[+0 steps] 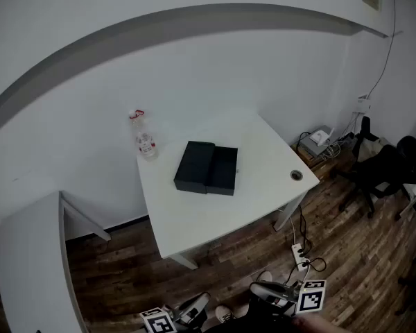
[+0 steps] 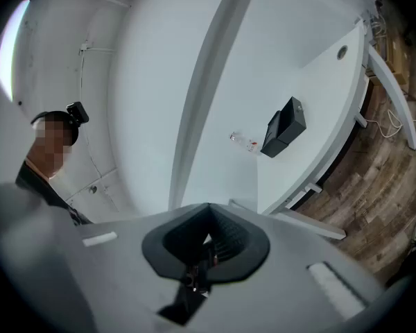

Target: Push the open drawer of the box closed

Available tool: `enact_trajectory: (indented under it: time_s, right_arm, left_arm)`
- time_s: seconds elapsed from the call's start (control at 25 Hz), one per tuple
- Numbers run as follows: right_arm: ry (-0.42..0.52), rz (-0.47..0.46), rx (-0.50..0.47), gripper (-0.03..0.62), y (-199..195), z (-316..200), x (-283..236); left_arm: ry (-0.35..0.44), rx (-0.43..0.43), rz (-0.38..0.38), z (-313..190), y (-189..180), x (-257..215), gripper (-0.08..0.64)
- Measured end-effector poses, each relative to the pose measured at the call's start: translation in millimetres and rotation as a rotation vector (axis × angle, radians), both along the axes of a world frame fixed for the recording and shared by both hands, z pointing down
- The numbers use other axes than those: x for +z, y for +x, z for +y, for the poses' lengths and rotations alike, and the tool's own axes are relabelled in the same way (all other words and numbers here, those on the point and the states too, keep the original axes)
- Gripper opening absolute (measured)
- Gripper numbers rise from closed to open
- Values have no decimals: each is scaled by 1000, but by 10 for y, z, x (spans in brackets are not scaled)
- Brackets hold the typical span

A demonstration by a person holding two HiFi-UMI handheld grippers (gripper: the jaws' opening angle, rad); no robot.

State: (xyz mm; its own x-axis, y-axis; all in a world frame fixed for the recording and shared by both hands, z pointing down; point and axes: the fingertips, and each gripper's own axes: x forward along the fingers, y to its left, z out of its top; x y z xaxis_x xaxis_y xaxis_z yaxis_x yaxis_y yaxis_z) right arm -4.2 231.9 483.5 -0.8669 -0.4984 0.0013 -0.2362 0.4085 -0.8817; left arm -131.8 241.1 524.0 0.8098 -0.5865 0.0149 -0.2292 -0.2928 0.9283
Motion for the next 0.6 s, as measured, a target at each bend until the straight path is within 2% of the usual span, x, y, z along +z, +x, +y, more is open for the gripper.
enact_trajectory:
  time_s: [0.6]
  right_arm:
    - [0,-5,4,3,71,-6,0]
  left_arm:
    - [-10,-3,10,-3,65,-10,3]
